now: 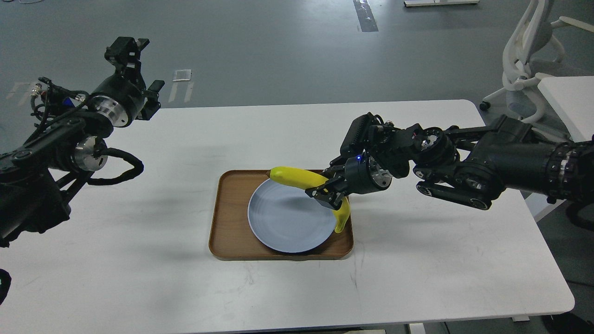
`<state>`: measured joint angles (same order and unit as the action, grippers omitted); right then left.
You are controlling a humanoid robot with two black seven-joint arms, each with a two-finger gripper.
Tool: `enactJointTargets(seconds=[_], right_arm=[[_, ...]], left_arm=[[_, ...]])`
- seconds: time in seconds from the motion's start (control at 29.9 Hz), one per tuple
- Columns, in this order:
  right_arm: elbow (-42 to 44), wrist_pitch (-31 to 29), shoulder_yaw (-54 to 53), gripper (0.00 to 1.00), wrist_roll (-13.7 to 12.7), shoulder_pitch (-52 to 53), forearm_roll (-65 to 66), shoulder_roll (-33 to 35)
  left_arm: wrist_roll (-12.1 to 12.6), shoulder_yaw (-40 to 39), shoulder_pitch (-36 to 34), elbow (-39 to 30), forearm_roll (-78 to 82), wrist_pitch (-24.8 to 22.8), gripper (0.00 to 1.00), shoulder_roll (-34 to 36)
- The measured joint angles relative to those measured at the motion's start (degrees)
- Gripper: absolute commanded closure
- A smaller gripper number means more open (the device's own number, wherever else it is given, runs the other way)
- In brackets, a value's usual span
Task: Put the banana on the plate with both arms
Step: 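Lower the banana onto the plate, open the right gripper, and withdraw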
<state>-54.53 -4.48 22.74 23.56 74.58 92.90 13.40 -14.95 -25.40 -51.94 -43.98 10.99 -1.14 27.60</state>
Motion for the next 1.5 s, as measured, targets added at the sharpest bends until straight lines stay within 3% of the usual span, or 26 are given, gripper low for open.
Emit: enactJointTargets(seconds=[0.17,0.27,0.33,0.47,0.64,0.84,0.94,1.17,1.34,1.4,1.5], right_arm=[[1.8,0.0,0.2,0.77,-0.1,-0.7,-0.1,-0.9],[2.3,0.0,0.2,0.54,-0.2,-1.2,-0.3,-1.5],[2.4,0.1,0.1,0.48,-0.3,-1.6,-0.6,-1.7],[2.7,0.1,0.0,0.23,-0.5,-2.3,-1.0,-2.9],[3.2,0.2,-0.2,0.08,-0.7,-2.4,-1.2,-3.8],[3.3,0.6,-4.4,0.05,-0.8,-1.8,-2.6,-3.4],[3.3,0.4,-10.9,0.04,-1.4,-1.7,-10.1,-2.1],[2.8,-1.8,-24.4,0.04,-8.6,-3.3,-49.0,4.9],[2.6,-8.0,-31.9,0.04,-13.8,-7.3,-78.7,10.9],[2.9,-10.6,-37.0,0.02,-15.4,-11.2,-91.1,12.0],[3.4,-11.7,-44.5,0.01,-16.9,-17.1,-96.6,12.4]], left_arm=[[0.0,0.0,0.1,0.0,0.0,0.0,0.02,0.3],[0.0,0.0,0.1,0.0,0.0,0.0,0.02,0.7],[0.0,0.0,0.1,0.0,0.0,0.0,0.02,0.8],[-0.1,0.0,0.1,0.0,0.0,0.0,0.02,1.0],[-0.1,0.0,0.3,0.0,0.0,0.0,0.02,1.2],[-0.1,0.1,0.3,0.0,0.1,0.0,0.02,1.4],[0.0,0.1,0.3,0.0,0.2,-0.1,0.02,0.8],[0.0,-0.5,0.3,-0.3,-0.7,-0.8,0.02,-0.8],[0.1,-1.2,0.6,-0.2,-3.1,-1.6,0.02,-2.2],[0.3,-2.0,1.1,-0.2,-6.3,-5.0,0.02,-2.3],[0.6,-2.9,2.6,-0.1,-10.2,-11.1,0.02,-2.3]])
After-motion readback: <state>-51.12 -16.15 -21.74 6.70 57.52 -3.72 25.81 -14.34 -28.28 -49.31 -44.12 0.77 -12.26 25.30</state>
